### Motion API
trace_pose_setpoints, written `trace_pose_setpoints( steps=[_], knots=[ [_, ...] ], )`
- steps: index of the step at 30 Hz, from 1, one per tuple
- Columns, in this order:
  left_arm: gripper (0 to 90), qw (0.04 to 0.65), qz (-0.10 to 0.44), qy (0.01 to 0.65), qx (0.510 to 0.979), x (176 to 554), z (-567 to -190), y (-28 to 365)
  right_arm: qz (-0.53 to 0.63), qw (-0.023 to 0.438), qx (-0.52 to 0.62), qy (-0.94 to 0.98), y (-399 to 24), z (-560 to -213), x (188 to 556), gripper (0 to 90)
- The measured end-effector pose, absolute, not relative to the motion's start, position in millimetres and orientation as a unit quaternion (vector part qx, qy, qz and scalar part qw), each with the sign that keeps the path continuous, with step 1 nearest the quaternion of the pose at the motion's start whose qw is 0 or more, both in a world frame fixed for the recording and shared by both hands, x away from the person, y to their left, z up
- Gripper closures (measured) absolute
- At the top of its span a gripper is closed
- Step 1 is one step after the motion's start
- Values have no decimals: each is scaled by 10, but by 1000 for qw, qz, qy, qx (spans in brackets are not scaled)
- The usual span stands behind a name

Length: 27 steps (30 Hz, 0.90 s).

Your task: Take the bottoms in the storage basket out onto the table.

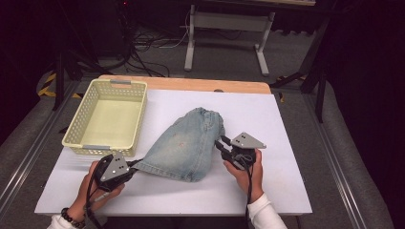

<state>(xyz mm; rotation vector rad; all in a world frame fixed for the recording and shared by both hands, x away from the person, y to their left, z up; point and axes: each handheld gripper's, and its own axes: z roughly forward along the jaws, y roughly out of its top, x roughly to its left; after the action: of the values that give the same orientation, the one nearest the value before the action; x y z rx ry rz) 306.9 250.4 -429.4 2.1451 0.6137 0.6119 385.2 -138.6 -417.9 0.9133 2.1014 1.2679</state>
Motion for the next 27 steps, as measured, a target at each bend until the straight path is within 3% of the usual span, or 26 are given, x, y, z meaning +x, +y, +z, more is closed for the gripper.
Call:
trace_pose_setpoints(
  steps=[5,17,23,27],
  knots=[
    [869,390,239,262,850,3085,-4393,2639,421,244,364,794,-1362,-4375,4082,517],
    [869,376,236,265,856,3115,-4533,2671,389,206,448,778,-1355,-4556,4618,351],
    [868,371,229,260,861,3132,-4587,2650,350,198,430,808,-1231,-4592,4649,390],
    [868,369,224,262,863,3141,-4629,2625,355,191,430,808,-1247,-4583,4655,474]
  ],
)
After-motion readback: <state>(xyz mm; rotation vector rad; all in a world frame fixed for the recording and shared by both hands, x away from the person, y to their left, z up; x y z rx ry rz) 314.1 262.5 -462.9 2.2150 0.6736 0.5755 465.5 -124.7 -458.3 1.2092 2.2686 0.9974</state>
